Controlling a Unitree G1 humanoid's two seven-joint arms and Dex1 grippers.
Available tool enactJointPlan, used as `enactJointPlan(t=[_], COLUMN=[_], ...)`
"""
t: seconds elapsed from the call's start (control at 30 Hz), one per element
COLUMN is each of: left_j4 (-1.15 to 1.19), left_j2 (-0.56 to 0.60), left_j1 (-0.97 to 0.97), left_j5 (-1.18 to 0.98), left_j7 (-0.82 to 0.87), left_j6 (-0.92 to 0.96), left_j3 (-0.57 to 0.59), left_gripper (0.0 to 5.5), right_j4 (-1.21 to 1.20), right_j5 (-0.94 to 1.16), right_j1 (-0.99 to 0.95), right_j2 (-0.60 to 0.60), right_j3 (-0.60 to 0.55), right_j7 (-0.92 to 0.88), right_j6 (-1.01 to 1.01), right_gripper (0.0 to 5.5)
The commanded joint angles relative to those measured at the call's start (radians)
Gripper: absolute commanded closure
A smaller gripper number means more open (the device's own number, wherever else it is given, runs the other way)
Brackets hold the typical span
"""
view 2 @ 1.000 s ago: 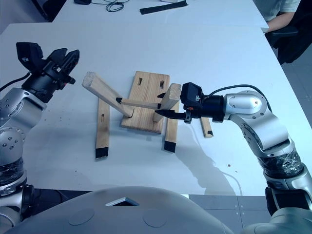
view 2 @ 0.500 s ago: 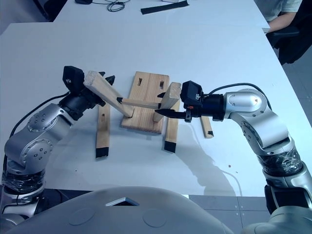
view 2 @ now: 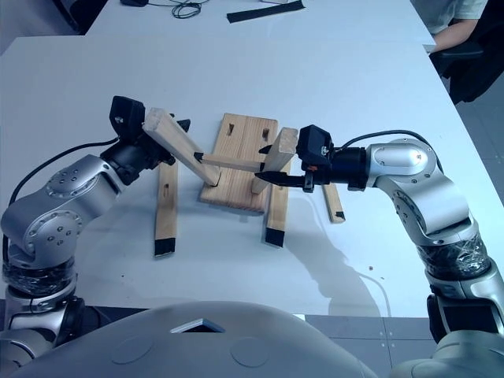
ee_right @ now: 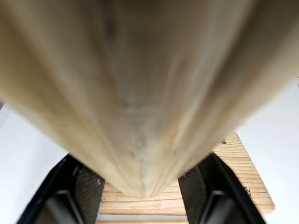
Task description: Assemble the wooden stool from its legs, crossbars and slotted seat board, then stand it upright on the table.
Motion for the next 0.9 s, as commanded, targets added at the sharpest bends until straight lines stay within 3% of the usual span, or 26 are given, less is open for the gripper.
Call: enactJointPlan(t=[0.03,0.23,0.5,0.7,0.73,0.9], left_j4=[-0.139,-0.141,-0.143,-0.124,-0.121,0.047], left_j2=[0.001,0.006,-0.082,-0.026,-0.009,0.117], left_j1=[-0.018,-0.043,-0.087,-0.050,-0.036,0.060], left_j5=[-0.147,-0.156,-0.115,-0.065,-0.045,0.166], left_j7=[-0.169,-0.184,-0.154,-0.224,-0.233,-0.372], left_j6=[-0.003,0.010,0.031,0.017,0.007,-0.176], left_j3=[-0.037,-0.022,-0.128,-0.094,-0.091,-0.088], left_gripper=[3.46,3.46,3.46,3.46,3.46,3.46], right_j4=[-0.019,-0.006,0.060,0.064,0.077,0.106], right_j5=[-0.094,-0.121,-0.153,-0.183,-0.191,-0.224], right_j1=[-0.006,-0.011,-0.094,-0.071,-0.074,-0.047], right_j2=[0.028,0.035,0.095,0.085,0.087,0.077], right_j3=[0.123,0.174,0.222,0.229,0.232,0.196], right_j7=[0.006,0.023,0.046,0.007,0.005,-0.001], right_j6=[0.028,0.019,0.020,0.033,0.024,0.002], right_gripper=[3.46,3.46,3.46,3.46,3.09,2.38])
